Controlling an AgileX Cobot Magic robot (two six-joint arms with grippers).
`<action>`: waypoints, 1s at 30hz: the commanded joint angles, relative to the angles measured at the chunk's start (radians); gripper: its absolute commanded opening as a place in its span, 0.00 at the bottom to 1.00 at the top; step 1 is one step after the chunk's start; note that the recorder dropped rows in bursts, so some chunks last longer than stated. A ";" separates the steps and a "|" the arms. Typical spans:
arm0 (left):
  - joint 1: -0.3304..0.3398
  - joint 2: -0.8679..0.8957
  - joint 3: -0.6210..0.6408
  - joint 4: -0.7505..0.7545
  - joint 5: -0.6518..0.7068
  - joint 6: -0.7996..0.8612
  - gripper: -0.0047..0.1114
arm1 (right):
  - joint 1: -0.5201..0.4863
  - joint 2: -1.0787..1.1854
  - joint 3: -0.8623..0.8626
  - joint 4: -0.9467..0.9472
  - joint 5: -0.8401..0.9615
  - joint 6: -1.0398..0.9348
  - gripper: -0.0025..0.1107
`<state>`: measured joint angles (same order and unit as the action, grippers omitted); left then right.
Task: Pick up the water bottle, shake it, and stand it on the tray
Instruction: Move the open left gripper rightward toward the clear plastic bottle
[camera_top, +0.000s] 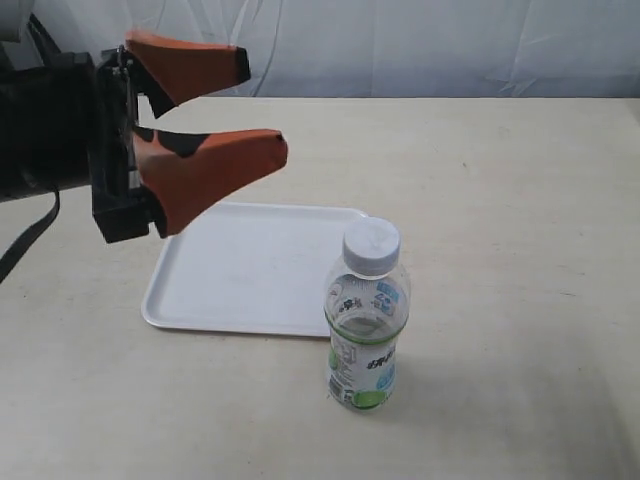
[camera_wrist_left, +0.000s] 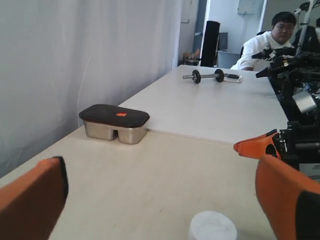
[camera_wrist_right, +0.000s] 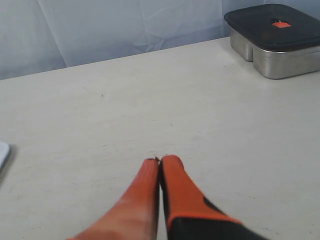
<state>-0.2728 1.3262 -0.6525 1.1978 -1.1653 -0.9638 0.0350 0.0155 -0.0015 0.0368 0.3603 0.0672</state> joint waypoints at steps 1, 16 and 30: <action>-0.058 0.075 -0.005 -0.083 -0.056 0.091 0.86 | -0.005 -0.005 0.001 0.000 -0.006 -0.004 0.06; -0.214 0.304 -0.070 -0.113 -0.056 0.204 0.95 | -0.005 -0.005 0.001 0.000 -0.006 -0.004 0.06; -0.267 0.399 -0.129 -0.112 -0.056 0.181 0.95 | -0.005 -0.005 0.001 0.000 -0.006 -0.004 0.06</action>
<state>-0.5347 1.6962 -0.7774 1.0995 -1.2137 -0.7801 0.0350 0.0155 -0.0015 0.0368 0.3603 0.0672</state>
